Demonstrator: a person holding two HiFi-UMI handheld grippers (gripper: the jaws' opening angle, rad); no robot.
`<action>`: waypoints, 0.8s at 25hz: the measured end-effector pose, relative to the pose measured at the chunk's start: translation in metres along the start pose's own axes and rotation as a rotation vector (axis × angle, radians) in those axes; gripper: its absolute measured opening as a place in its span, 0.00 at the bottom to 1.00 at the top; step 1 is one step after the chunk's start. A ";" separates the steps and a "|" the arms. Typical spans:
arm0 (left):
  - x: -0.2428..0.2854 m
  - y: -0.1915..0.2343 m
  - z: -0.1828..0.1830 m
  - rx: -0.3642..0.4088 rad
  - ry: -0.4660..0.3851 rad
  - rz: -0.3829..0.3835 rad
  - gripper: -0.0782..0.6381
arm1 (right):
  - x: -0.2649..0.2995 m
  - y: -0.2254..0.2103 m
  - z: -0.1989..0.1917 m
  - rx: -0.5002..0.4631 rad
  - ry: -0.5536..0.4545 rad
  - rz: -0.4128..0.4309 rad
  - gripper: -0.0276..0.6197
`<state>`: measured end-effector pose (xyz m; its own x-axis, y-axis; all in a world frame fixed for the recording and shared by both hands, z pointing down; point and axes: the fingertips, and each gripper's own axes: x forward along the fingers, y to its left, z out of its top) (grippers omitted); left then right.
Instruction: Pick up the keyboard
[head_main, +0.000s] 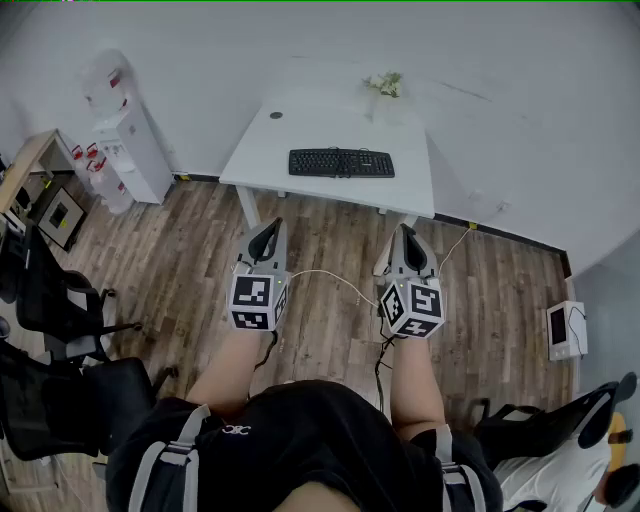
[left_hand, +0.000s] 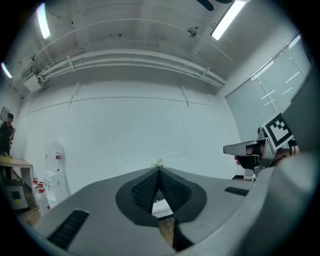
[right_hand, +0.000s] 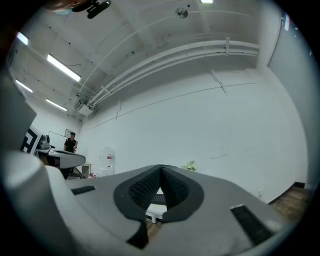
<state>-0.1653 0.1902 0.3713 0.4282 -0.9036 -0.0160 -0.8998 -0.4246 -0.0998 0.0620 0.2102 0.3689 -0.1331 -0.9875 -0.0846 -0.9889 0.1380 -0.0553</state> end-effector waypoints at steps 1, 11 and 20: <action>-0.001 0.000 -0.001 -0.004 0.003 0.001 0.12 | 0.000 0.000 0.000 0.002 0.001 0.001 0.05; -0.004 0.028 -0.014 -0.007 0.014 -0.027 0.12 | 0.006 0.022 -0.010 0.005 0.007 -0.072 0.05; -0.013 0.065 -0.027 -0.008 0.008 -0.054 0.12 | 0.012 0.048 -0.017 0.065 0.021 -0.102 0.05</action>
<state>-0.2314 0.1728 0.3922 0.4754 -0.8797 -0.0029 -0.8762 -0.4732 -0.0920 0.0122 0.2038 0.3823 -0.0341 -0.9979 -0.0547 -0.9911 0.0408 -0.1268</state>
